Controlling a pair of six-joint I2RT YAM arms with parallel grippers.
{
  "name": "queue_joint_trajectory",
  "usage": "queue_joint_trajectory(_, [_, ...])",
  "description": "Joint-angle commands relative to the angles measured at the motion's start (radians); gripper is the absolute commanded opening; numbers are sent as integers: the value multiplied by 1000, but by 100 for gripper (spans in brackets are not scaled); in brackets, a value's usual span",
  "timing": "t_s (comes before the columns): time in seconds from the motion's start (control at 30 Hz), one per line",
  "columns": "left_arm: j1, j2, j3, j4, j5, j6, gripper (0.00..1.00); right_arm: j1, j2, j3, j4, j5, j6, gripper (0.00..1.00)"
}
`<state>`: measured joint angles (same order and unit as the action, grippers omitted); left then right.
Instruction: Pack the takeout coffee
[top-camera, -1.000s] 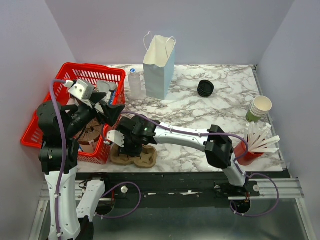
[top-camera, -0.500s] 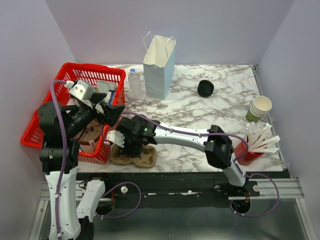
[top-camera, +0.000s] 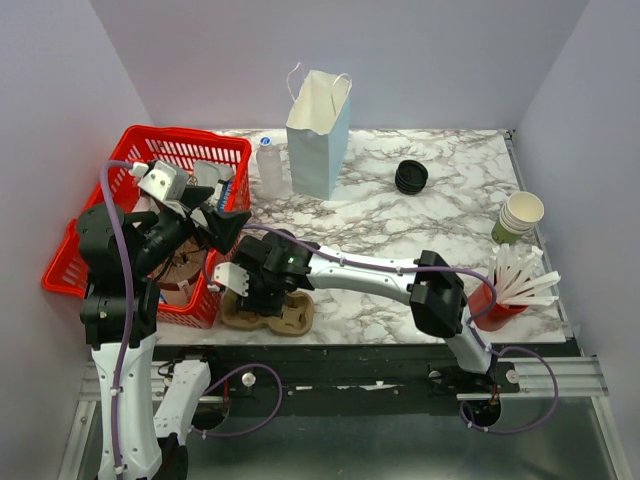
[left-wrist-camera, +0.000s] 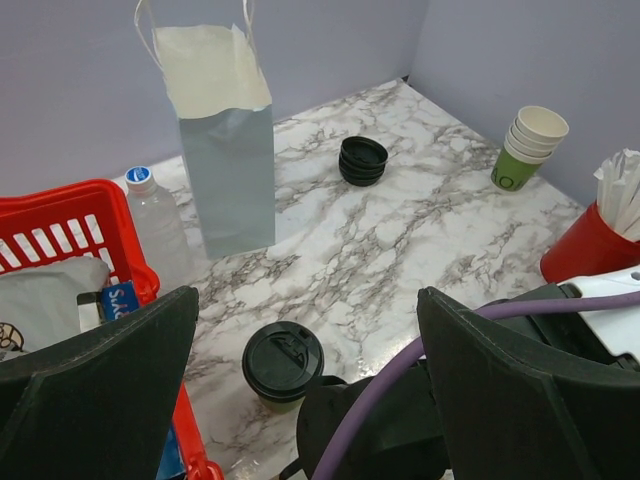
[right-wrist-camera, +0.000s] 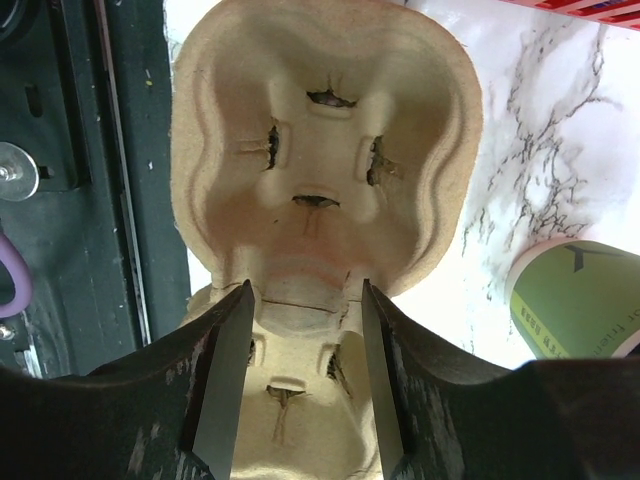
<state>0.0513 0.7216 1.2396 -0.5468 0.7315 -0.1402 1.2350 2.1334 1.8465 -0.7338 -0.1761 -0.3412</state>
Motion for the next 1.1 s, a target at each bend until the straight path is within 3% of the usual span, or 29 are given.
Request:
queue_joint_trajectory(0.0, [4,-11,-11,16,22,-21,99,14,-18,-13,-10,12,-5,55])
queue_joint_trajectory(0.17, [4,-11,-9,16,22,-21,99,15,-1,-9,-4,29,-9,54])
queue_joint_trajectory(0.33, [4,-11,-9,18,23,-21,98,15,-1,-12,-1,47,-16,45])
queue_joint_trajectory(0.73, [5,-17,-11,15,22,-24,98,15,16,-17,8,72,-16,53])
queue_joint_trajectory(0.93, [7,-19,-8,13,22,-25,98,15,16,-20,10,76,-25,39])
queue_joint_trajectory(1.07, [9,-21,-8,10,25,-25,98,15,20,-21,5,75,-25,40])
